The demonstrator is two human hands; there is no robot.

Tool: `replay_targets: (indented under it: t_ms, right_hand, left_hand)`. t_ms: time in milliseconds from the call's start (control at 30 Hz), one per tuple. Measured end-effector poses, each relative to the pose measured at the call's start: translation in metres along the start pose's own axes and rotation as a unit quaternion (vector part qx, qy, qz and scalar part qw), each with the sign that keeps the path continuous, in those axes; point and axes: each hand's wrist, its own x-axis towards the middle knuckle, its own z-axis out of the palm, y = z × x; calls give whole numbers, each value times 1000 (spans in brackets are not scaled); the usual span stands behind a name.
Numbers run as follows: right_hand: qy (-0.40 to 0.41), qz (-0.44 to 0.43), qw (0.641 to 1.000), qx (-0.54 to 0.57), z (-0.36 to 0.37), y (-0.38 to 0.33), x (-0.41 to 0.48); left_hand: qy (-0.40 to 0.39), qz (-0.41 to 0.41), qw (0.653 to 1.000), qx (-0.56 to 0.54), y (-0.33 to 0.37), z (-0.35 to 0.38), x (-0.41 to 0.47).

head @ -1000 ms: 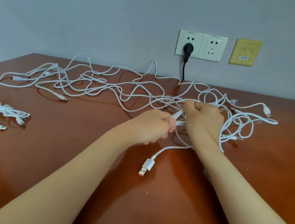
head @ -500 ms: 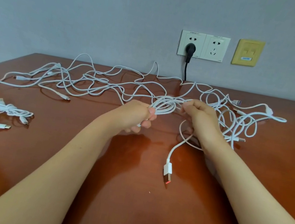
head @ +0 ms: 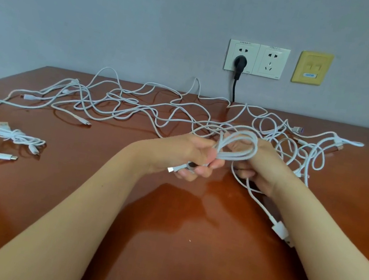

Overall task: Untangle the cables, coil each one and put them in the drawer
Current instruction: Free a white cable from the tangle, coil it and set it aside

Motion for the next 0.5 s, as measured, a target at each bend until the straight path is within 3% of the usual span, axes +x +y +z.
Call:
replay_targets:
  t_ms: [100, 200, 333, 500]
  right_hand:
    - [21, 1, 993, -113, 7, 1, 0]
    - [21, -65, 962, -264, 24, 3, 0]
    - [14, -153, 853, -499, 35, 3, -6]
    - [-12, -224, 724, -652, 40, -4, -17]
  left_hand:
    - [98, -3, 995, -12, 2, -1, 2]
    - [222, -30, 974, 24, -1, -6, 3]
    - [331, -72, 921, 192, -12, -8, 12]
    - [349, -110, 895, 255, -14, -6, 17]
